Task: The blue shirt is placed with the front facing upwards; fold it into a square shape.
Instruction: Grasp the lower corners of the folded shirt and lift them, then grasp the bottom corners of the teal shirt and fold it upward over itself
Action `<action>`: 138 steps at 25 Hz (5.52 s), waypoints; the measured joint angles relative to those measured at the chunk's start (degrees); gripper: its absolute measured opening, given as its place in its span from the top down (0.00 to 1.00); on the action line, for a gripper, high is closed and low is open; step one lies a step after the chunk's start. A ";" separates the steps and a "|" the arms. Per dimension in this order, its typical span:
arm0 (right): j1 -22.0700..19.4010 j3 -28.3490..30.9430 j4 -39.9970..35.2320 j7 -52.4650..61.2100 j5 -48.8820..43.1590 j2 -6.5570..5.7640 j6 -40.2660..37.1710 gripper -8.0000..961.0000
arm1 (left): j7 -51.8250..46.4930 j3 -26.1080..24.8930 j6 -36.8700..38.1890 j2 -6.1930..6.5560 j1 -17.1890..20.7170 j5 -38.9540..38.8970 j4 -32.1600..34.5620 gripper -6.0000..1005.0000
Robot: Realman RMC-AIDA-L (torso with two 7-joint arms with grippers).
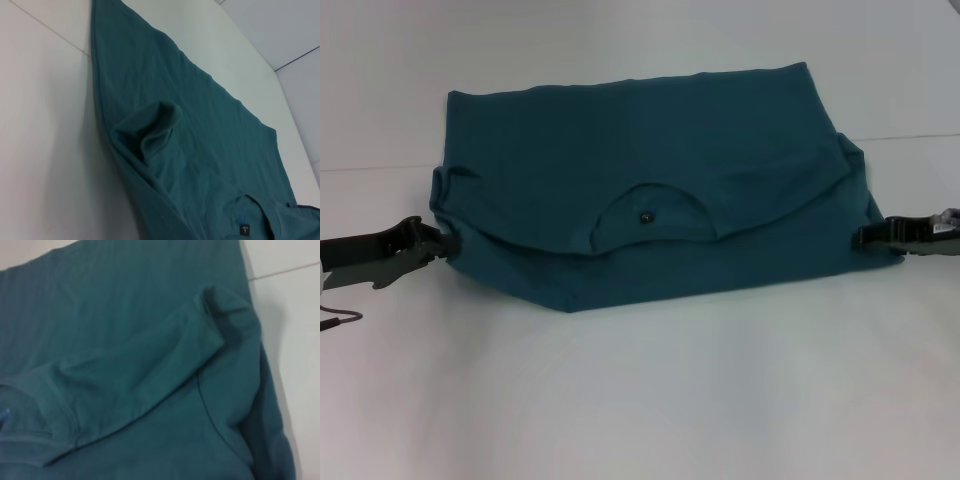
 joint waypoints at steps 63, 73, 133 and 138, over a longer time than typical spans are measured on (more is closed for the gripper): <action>-7.72 -0.26 -17.10 -5.31 -10.16 -0.78 -54.89 0.97 | -1.32 0.92 44.00 0.09 11.76 18.13 19.35 0.99; -8.05 4.48 -16.32 -9.36 -9.55 -1.46 -56.97 0.97 | 0.27 -0.16 46.55 0.91 11.49 20.68 18.62 0.99; -0.91 12.87 -2.08 -0.73 18.69 1.57 1.56 0.97 | -13.09 -4.14 -7.24 5.41 -11.39 20.49 -2.48 0.99; 0.48 12.15 0.10 -0.53 18.74 1.18 4.61 0.97 | -13.48 -4.07 -8.18 5.27 -11.30 20.44 -2.48 0.99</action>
